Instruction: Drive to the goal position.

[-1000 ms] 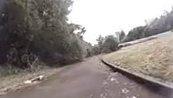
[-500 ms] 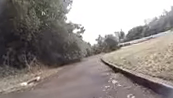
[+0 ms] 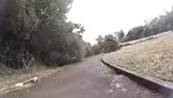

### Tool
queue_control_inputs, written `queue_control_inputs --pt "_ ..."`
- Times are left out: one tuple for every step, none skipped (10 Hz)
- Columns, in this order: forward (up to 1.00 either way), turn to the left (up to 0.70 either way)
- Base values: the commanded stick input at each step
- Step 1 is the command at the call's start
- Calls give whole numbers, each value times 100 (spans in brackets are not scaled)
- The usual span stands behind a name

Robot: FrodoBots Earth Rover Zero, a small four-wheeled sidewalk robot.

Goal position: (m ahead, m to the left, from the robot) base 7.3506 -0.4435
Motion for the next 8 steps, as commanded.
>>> queue_control_inputs --pt "45 0" --pt "45 0" --pt "45 0" --pt "45 0" --pt "45 0" --pt "45 0" --pt "45 0" --pt "45 0"
